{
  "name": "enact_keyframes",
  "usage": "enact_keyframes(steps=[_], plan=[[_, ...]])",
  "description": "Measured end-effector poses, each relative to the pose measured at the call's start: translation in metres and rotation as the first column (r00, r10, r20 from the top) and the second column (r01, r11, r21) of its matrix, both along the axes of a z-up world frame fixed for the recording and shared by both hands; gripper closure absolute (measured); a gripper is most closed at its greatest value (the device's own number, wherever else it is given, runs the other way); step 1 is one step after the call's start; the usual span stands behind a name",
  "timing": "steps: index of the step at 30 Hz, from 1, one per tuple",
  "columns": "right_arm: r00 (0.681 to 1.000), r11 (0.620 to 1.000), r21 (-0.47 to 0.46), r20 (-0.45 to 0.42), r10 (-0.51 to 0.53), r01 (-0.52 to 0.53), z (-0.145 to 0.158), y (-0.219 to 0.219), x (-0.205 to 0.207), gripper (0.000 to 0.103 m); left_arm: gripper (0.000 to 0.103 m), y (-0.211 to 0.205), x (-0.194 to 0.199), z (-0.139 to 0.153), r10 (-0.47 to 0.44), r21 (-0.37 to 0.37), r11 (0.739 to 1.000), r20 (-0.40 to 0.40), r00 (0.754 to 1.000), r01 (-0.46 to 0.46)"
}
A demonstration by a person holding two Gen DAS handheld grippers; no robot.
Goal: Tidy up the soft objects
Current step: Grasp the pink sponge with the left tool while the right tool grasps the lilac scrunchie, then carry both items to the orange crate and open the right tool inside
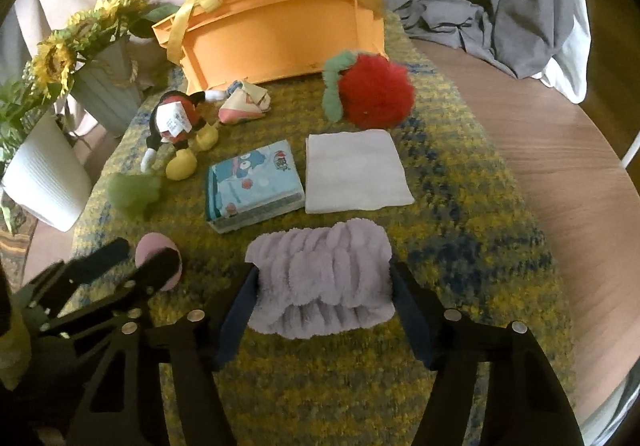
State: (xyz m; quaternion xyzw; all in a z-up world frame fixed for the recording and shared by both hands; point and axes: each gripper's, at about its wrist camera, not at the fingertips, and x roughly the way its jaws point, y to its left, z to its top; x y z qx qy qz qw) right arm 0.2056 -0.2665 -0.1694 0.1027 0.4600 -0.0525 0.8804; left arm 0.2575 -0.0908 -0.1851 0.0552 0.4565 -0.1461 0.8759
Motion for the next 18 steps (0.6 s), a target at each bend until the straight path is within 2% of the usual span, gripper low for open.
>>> enact_keyframes(steps=[3, 6, 12, 18], plan=[[1.000, 1.000, -0.004, 0.000, 0.002, -0.002, -0.001, 0.001, 0.003, 0.044, 0.050, -0.001, 0.002, -0.006, 0.006, -0.002, 1.000, -0.026, 1.000, -0.006], [1.000, 1.000, -0.018, 0.004, 0.013, -0.013, 0.000, 0.002, 0.003, 0.053, 0.058, -0.005, 0.001, -0.007, -0.005, -0.006, 1.000, -0.030, 1.000, 0.004], [1.000, 0.999, -0.034, 0.007, 0.028, -0.028, 0.002, 0.000, 0.001, 0.071, 0.060, -0.007, -0.003, -0.005, -0.006, -0.002, 1.000, -0.021, 1.000, 0.006], [0.998, 0.998, -0.050, 0.034, 0.047, -0.045, 0.013, 0.003, -0.004, 0.076, 0.060, -0.005, -0.010, 0.006, 0.003, -0.006, 1.000, 0.004, 1.000, -0.003]])
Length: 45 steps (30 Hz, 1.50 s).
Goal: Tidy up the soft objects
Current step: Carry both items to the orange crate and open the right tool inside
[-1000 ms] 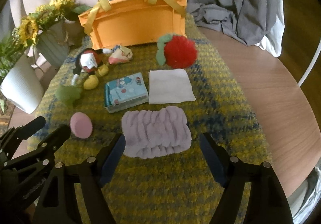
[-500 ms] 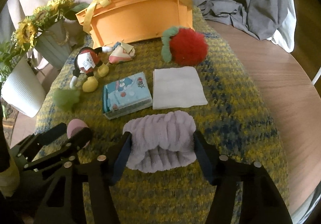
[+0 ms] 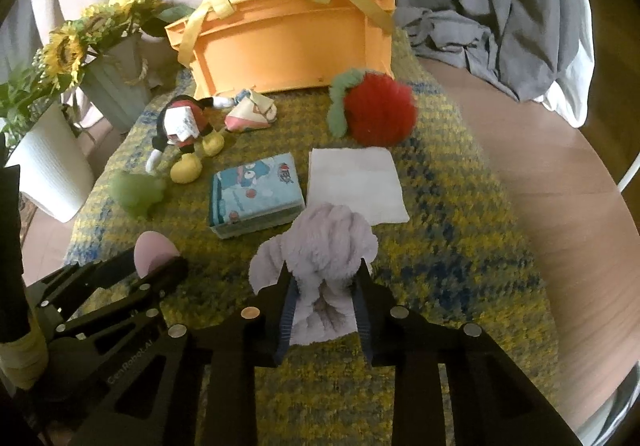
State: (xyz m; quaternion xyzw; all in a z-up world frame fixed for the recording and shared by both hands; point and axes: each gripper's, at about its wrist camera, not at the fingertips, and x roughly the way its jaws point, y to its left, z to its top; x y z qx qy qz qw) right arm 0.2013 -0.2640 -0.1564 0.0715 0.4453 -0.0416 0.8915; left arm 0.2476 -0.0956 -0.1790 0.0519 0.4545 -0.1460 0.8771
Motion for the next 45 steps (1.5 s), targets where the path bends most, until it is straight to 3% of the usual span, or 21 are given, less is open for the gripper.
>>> enact_keyframes(steps=[9, 25, 45], plan=[[0.999, 1.000, 0.027, 0.048, -0.001, -0.001, 0.029, -0.002, -0.003, 0.077, 0.060, 0.001, -0.001, 0.039, 0.014, -0.006, 1.000, 0.060, 0.998, -0.014], [0.968, 1.000, 0.013, 0.250, 0.005, -0.008, 0.105, -0.006, 0.008, 0.076, 0.060, -0.006, 0.016, 0.128, -0.002, -0.049, 0.999, 0.250, 0.968, 0.015], [0.923, 0.998, -0.001, 0.379, 0.059, -0.064, 0.148, 0.003, 0.065, 0.076, 0.060, -0.009, 0.070, 0.174, 0.019, -0.062, 0.998, 0.357, 0.934, 0.004]])
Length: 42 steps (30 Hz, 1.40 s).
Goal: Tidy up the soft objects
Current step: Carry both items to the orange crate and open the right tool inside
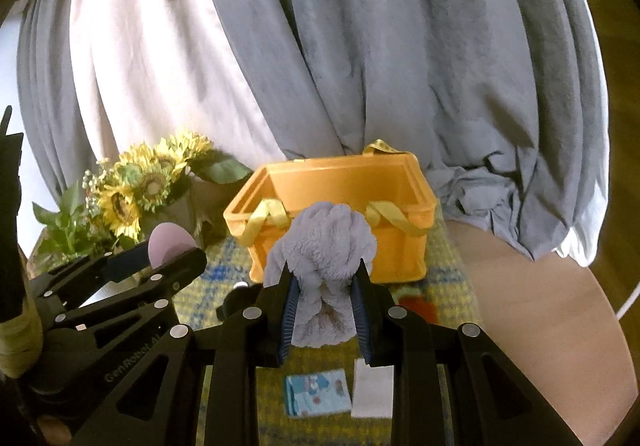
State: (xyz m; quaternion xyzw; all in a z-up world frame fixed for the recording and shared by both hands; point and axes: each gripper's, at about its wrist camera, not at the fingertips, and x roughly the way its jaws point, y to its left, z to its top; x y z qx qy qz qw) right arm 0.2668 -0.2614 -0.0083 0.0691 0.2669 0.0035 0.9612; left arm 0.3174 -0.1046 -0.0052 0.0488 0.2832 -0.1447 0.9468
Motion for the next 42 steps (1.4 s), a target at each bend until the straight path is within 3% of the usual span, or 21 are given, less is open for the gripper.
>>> enact_keyframes(steps=[12, 21, 33, 42], plan=[[0.999, 1.000, -0.022, 0.048, -0.016, 0.017, 0.020, -0.018, 0.055, 0.076, 0.060, -0.019, 0.057, 0.015, -0.013, -0.022, 1.000, 0.025, 1.000, 0.013], [1.000, 1.000, 0.005, -0.007, -0.028, 0.028, 0.027, -0.041, 0.115, 0.076, 0.060, -0.032, 0.107, 0.026, -0.027, -0.017, 0.999, 0.017, 0.999, 0.027], [0.995, 0.999, -0.007, -0.088, -0.044, 0.044, 0.023, -0.057, 0.179, 0.076, 0.060, -0.061, 0.170, 0.019, -0.057, 0.049, 0.997, -0.071, 0.996, 0.061], [0.975, 0.999, -0.017, -0.219, -0.050, 0.048, -0.001, -0.069, 0.220, 0.075, 0.057, -0.074, 0.205, -0.007, -0.071, 0.081, 0.993, -0.181, 0.981, 0.087]])
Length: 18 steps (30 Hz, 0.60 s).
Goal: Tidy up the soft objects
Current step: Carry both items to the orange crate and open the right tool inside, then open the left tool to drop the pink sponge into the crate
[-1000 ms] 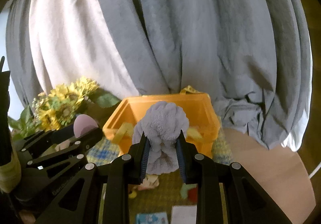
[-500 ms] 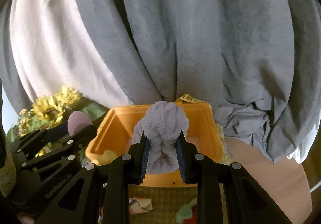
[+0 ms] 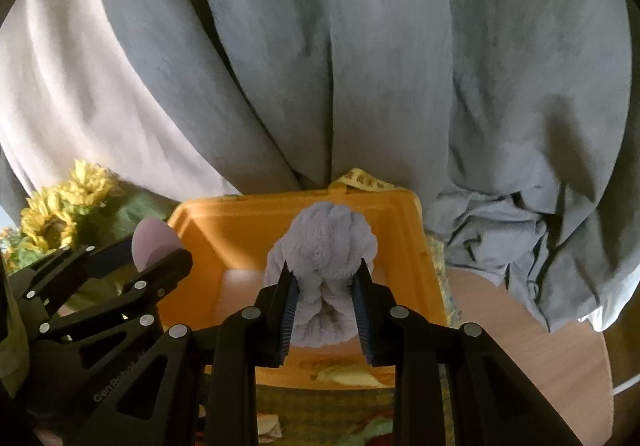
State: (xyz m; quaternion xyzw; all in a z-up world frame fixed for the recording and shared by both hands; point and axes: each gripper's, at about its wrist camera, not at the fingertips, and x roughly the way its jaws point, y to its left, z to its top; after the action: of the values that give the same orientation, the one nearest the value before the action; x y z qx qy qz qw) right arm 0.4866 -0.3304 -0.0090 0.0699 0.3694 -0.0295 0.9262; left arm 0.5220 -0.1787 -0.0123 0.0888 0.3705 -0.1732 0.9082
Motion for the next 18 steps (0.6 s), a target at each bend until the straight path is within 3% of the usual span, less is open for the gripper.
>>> enact_keyframes(steps=[6, 13, 18], plan=[[0.998, 1.000, -0.004, -0.055, -0.008, 0.008, -0.015, -0.005, 0.016, 0.059, 0.039, -0.001, 0.007, -0.006, 0.015, 0.016, 1.000, -0.004, 1.000, -0.015], [0.997, 1.000, -0.004, -0.076, -0.028, 0.027, -0.021, -0.010, 0.016, 0.049, 0.021, 0.005, 0.002, -0.006, 0.054, 0.032, 0.998, 0.015, 0.998, -0.054], [0.997, 0.999, -0.024, -0.066, -0.045, 0.043, -0.015, -0.007, 0.004, 0.043, 0.020, 0.014, -0.014, -0.002, 0.084, 0.029, 0.996, 0.036, 0.996, -0.085]])
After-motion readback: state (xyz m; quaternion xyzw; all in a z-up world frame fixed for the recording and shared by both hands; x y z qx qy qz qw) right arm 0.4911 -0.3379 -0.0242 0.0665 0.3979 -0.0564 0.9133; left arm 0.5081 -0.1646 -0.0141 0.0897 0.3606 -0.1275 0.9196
